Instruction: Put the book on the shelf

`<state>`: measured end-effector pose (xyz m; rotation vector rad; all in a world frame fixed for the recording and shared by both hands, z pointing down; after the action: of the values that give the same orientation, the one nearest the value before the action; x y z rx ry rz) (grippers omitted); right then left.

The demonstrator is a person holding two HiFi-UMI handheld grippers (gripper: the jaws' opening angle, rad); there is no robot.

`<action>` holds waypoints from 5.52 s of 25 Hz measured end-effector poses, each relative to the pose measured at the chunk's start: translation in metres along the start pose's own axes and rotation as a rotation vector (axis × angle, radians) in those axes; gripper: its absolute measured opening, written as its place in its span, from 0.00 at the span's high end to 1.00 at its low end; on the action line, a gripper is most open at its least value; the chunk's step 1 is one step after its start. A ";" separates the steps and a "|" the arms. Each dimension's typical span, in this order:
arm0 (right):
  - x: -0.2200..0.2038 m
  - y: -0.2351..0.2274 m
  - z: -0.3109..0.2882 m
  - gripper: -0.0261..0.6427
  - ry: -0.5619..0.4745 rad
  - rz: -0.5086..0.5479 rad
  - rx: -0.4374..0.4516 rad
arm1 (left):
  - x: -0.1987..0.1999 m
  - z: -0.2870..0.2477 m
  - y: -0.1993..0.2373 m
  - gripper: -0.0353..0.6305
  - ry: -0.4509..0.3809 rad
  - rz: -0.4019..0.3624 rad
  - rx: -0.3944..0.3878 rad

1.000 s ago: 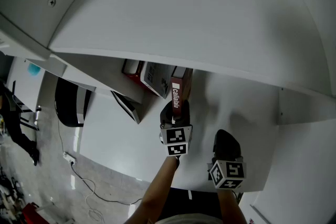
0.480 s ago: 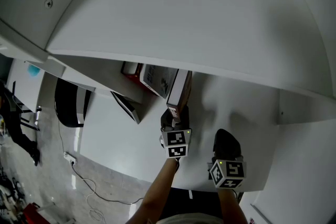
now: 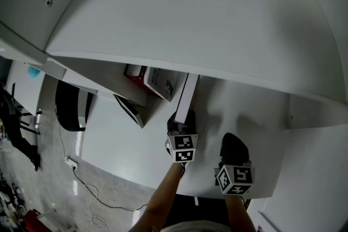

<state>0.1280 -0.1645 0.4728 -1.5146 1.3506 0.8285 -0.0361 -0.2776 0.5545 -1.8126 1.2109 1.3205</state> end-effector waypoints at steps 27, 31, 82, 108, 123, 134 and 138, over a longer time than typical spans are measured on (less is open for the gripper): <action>0.001 -0.007 -0.003 0.94 0.010 -0.002 -0.023 | 0.014 -0.048 0.001 0.73 0.006 -0.018 0.012; 0.001 -0.009 -0.004 0.94 0.010 -0.001 -0.026 | 0.014 -0.052 0.000 0.72 0.009 -0.024 0.012; -0.001 0.002 0.007 0.94 -0.004 -0.001 -0.012 | 0.029 -0.005 -0.005 0.72 -0.021 0.005 0.110; -0.001 -0.006 -0.001 0.94 0.007 -0.006 -0.039 | 0.042 -0.039 0.005 0.72 -0.029 0.022 0.178; -0.002 -0.007 -0.002 0.94 0.013 -0.006 -0.041 | 0.042 -0.046 0.010 0.72 -0.037 0.026 0.175; -0.001 -0.006 -0.002 0.94 0.007 -0.006 -0.036 | 0.049 -0.042 0.015 0.65 -0.065 0.069 0.167; 0.000 -0.003 -0.001 0.94 -0.001 -0.001 -0.027 | 0.052 -0.031 0.014 0.64 -0.084 0.083 0.165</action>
<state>0.1309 -0.1659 0.4736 -1.5356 1.3433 0.8502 -0.0313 -0.3270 0.5171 -1.5918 1.3202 1.2885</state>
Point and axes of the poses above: the fingertips, and each gripper's own axes: z backward along the fingers, y to its left, x out of its top, the point moved 9 cm from there along z, backward along the fingers, and after that the axes turned 10 degrees about -y, right-handed, at the moved point
